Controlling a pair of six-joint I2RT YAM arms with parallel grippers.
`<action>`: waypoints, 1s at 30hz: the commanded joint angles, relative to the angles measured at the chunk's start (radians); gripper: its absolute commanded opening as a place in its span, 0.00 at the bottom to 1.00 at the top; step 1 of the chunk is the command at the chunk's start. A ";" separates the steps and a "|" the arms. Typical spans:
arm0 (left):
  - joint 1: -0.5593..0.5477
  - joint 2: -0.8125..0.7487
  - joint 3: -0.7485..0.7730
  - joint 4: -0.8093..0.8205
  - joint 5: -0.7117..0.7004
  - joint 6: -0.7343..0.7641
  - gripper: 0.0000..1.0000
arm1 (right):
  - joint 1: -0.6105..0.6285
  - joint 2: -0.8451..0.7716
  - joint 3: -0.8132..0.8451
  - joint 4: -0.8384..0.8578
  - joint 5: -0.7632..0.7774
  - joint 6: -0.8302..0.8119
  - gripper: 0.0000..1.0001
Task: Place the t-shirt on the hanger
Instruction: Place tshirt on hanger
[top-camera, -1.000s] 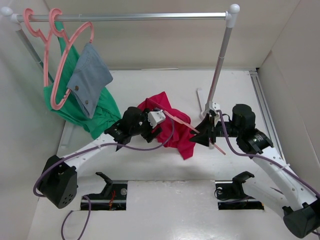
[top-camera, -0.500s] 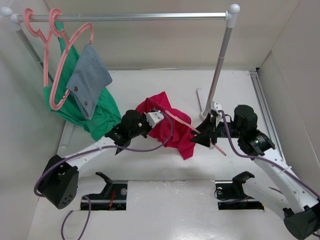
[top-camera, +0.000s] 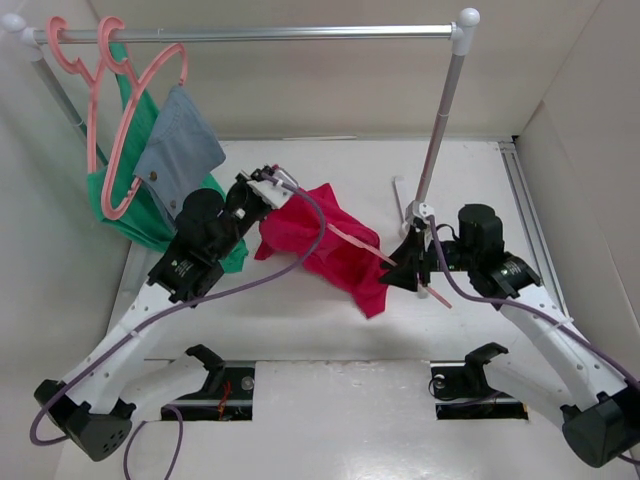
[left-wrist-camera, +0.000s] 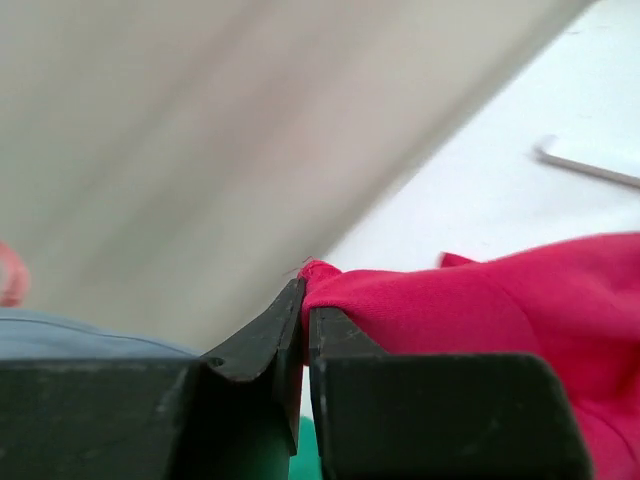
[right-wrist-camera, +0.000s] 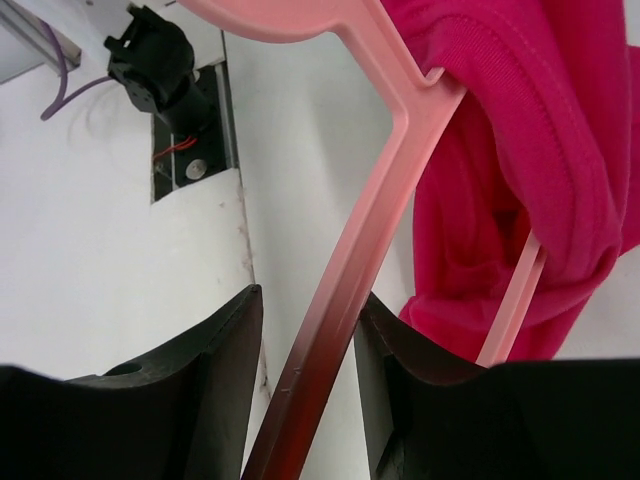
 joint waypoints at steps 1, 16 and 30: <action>0.003 0.061 0.030 0.023 -0.148 0.100 0.00 | -0.006 -0.011 0.078 0.036 -0.088 -0.047 0.00; 0.109 0.386 0.213 -0.111 -0.204 0.019 0.24 | -0.006 -0.079 0.076 0.065 -0.201 -0.015 0.00; 0.109 0.177 0.256 -0.203 0.239 -0.094 0.69 | -0.006 -0.059 0.056 0.114 -0.123 -0.013 0.00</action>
